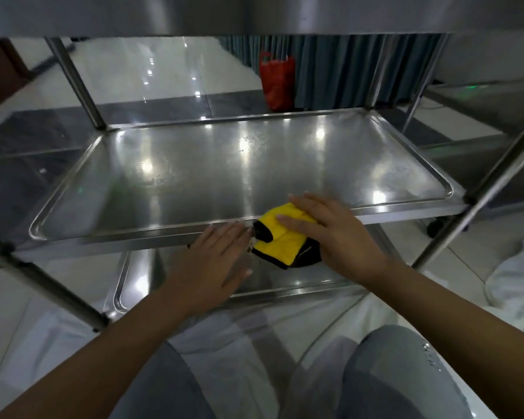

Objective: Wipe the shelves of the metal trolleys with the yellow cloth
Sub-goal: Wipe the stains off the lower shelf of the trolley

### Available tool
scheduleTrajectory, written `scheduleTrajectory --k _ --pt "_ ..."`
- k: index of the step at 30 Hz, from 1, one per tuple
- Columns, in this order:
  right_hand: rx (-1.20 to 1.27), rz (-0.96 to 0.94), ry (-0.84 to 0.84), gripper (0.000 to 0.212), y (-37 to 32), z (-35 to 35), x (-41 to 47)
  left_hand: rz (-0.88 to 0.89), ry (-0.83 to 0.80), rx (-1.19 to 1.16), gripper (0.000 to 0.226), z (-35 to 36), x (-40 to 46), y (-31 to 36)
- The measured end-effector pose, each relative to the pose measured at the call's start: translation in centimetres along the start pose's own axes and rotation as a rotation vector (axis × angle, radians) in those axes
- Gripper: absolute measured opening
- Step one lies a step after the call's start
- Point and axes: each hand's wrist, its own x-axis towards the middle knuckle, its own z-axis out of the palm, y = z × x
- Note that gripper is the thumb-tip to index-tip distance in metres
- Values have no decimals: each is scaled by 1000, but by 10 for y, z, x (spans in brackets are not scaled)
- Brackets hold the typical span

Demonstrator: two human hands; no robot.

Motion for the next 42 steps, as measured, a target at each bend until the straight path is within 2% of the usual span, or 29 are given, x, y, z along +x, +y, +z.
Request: scheduleTrajectory --k 4,6,10,14,17,21,24,28,32,36,38,41,42 --pt "-35 -104 28 51 -2 14 -19 34 -16 -43 60 17 -16 -3" --pt "-18 -104 66 60 -7 28 -30 0 -28 -51 58 32 -23 -7" --pt "51 -95 118 49 -22 62 -52 -143 -124 -26 65 68 -34 -20" --pt "66 -116 44 46 -31 95 -64 -212 -260 13 69 94 -40 -34" --pt "91 -53 -20 40 -33 120 -68 -259 -305 -9 67 108 -42 -41" --pt "103 47 -109 67 -23 155 -66 -315 -319 -51 67 132 -40 -49" --pt "88 90 -136 77 -7 186 -65 -341 -324 -57 65 159 -33 -56" --pt "140 248 -95 66 16 233 -65 -389 -385 -57 65 205 -28 -66" --pt "188 279 -55 48 32 265 -58 -469 -431 -69 65 238 -26 -73" --pt "159 344 -76 49 37 275 -56 -517 -437 -130 66 248 -25 -76" --pt "114 320 -182 48 34 279 -62 -543 -447 -153 66 249 -21 -76" --pt "80 375 -509 58 29 285 -83 -563 -459 -143 66 254 -7 -74" --pt "88 379 -536 59 29 287 -91 -564 -462 -134 66 256 -2 -73"
